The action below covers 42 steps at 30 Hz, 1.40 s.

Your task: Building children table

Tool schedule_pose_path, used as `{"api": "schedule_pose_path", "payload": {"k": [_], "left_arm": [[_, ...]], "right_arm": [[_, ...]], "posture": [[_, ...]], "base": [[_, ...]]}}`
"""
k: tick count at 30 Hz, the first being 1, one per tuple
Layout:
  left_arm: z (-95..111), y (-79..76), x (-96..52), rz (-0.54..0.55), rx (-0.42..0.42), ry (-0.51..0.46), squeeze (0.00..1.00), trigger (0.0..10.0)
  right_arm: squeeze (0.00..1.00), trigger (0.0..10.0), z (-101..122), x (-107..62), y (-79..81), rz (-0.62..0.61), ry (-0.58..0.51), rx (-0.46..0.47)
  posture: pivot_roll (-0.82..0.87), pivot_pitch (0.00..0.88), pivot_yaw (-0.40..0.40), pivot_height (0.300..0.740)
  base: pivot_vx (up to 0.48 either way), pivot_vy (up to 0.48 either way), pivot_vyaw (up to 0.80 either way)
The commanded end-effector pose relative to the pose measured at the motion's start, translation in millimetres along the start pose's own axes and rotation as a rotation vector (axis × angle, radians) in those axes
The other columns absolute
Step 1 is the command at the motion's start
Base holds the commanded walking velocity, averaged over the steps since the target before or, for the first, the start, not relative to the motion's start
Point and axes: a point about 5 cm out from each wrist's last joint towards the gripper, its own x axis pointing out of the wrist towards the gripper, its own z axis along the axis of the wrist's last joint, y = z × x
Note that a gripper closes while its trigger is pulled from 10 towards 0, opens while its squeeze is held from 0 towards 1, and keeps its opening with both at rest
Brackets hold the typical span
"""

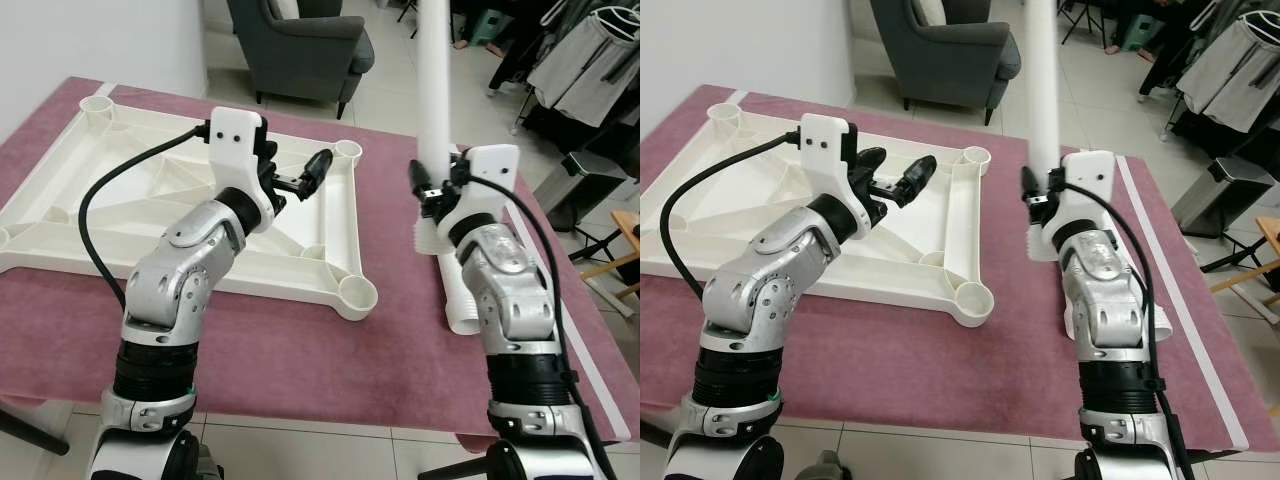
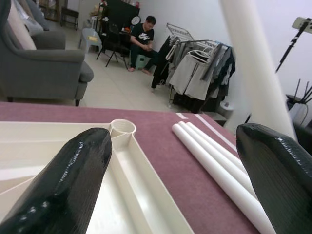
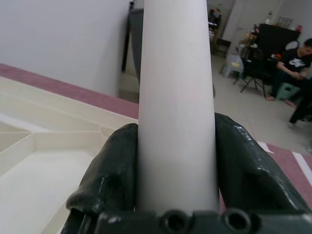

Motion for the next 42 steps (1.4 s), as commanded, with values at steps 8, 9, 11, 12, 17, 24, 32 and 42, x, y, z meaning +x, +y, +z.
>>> {"api": "schedule_pose_path", "payload": {"k": [8, 9, 11, 12, 17, 24, 32, 42], "left_arm": [[23.2, -28.6, 16.1, -0.251, -0.144, -0.062, 0.00, 10.0], [23.2, -28.6, 16.1, -0.251, -0.144, -0.062, 0.00, 10.0], [26.4, -30.5, 16.5, -0.277, -0.185, -0.068, 0.00, 10.0], [27.9, -31.4, 17.3, -0.294, -0.236, -0.070, 0.00, 10.0], [29.6, -33.0, 18.9, -0.320, -0.320, -0.072, 0.00, 10.0], [20.2, -30.0, 25.5, -0.256, -0.357, -0.010, 0.00, 10.0], [10.3, -12.8, 30.2, -0.095, -0.366, 0.043, 0.00, 10.0], [6.6, 2.2, 28.6, 0.034, -0.269, 0.087, 0.00, 10.0]], "right_arm": [[0.00, 10.0, 2.3, -16.3, 57.8, 0.277, -0.089, -0.097], [0.00, 10.0, 2.3, -16.3, 57.8, 0.277, -0.089, -0.097], [0.00, 10.0, 2.8, -18.9, 64.1, 0.303, -0.092, -0.098], [0.00, 10.0, 3.6, -20.5, 68.6, 0.317, -0.095, -0.098], [0.00, 10.0, 4.2, -23.3, 75.3, 0.342, -0.108, -0.101], [0.00, 10.0, 5.1, -25.3, 78.9, 0.336, -0.135, -0.112], [0.00, 10.0, 7.3, -26.0, 75.5, 0.273, -0.178, -0.181], [0.00, 10.0, 13.3, -23.8, 69.7, 0.186, -0.219, -0.234]], "posture": [[0.12, 0.000, -0.050, 0.740], [0.12, 0.000, -0.050, 0.740], [0.12, 0.000, -0.050, 0.740], [0.13, 0.000, -0.050, 0.740], [0.13, 0.000, -0.049, 0.740], [0.13, 0.000, -0.043, 0.740], [0.13, 0.000, -0.040, 0.740], [0.13, 0.000, -0.041, 0.740]], "base": [[0.000, 0.000, 0.00], [0.000, 0.000, 0.00], [0.000, 0.000, 0.00], [0.000, 0.000, 0.00], [0.000, 0.000, 0.00], [0.000, 0.000, 0.00], [0.000, 0.000, 0.00], [0.000, 0.000, 0.00]]}}
